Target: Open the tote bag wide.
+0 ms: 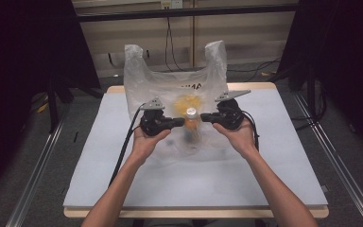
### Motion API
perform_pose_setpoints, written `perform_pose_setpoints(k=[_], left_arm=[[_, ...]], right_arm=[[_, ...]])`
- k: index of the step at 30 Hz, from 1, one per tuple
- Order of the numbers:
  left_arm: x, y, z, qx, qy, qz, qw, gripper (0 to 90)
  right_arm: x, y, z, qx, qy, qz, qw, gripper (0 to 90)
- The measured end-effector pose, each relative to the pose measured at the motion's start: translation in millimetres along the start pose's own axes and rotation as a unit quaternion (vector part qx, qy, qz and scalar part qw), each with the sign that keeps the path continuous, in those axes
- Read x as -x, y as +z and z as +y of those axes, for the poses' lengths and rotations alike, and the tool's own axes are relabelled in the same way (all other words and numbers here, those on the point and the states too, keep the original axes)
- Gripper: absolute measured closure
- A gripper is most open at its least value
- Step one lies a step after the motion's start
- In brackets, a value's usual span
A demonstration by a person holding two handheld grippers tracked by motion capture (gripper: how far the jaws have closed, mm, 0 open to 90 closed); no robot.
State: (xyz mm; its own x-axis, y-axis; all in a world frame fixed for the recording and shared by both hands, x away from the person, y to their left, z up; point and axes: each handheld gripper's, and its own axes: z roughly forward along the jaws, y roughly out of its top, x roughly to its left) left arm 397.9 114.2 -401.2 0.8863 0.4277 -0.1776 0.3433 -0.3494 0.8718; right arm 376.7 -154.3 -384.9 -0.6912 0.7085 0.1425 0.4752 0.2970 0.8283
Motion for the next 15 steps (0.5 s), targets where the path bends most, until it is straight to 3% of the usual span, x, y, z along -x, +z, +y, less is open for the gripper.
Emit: perform_pose_setpoints(k=[7, 9, 15], left_arm=[[-17.3, 3.3, -23.2, -0.024, -0.026, 0.014, 0.9993, 90.0], [-21.0, 5.4, -28.3, -0.041, -0.023, 0.025, 0.9986, 90.0], [-30.1, 9.2, -44.3, -0.054, -0.041, 0.031, 0.9972, 90.0]], right_arm=[[7.8, 10.5, -26.0, -0.020, 0.015, 0.003, 0.9997, 90.0], [7.5, 14.6, -32.5, -0.024, 0.013, 0.006, 0.9996, 90.0], [4.1, 24.9, -45.1, -0.038, 0.003, 0.014, 0.9992, 90.0]])
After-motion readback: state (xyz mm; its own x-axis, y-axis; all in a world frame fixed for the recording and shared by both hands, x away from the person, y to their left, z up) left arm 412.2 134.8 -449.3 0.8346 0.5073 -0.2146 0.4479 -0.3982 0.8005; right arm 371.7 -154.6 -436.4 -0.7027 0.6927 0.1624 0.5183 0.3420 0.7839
